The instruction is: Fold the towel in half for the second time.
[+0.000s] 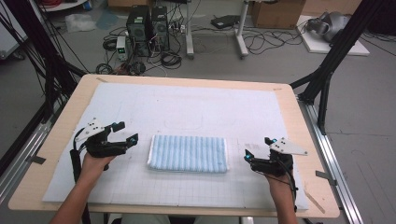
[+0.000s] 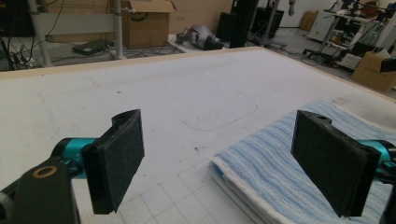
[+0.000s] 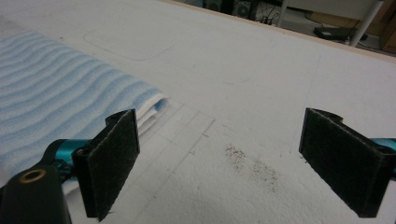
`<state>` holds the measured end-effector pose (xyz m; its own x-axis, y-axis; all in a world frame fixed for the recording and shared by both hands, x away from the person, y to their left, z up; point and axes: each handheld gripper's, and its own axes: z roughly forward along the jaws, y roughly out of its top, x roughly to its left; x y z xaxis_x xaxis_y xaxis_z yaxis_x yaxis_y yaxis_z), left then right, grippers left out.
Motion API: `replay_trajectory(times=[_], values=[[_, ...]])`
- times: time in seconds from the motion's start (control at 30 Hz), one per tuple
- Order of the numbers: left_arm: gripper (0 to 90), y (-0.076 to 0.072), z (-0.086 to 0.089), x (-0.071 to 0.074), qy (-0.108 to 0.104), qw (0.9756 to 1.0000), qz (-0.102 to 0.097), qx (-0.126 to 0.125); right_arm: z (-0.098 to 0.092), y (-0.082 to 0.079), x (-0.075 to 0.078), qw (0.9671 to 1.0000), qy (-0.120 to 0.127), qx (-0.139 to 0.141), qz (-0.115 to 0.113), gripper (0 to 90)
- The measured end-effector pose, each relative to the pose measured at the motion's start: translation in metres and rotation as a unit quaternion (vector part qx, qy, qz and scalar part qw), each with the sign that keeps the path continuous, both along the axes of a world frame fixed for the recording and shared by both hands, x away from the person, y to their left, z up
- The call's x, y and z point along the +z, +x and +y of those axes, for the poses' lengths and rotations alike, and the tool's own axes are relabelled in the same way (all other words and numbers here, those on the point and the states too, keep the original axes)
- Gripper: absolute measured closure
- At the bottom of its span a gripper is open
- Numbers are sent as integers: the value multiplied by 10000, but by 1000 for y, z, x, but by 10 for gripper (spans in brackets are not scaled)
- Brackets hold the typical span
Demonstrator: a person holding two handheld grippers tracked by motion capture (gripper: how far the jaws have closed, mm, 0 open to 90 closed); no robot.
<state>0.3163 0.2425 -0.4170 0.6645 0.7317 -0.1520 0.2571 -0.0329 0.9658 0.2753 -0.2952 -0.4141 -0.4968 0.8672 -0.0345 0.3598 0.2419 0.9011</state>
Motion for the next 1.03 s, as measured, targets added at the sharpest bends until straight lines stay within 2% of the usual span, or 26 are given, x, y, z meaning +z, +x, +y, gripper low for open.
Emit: replay_trajectory(times=[0.27, 1.03], values=[[179, -5, -2, -1, 90, 9999, -38, -111, 1, -1, 2, 10000, 11, -43, 16, 115], [188, -3, -1, -3, 95, 10000, -3, -13, 2, 0, 1, 9999, 68, -56, 61, 115]])
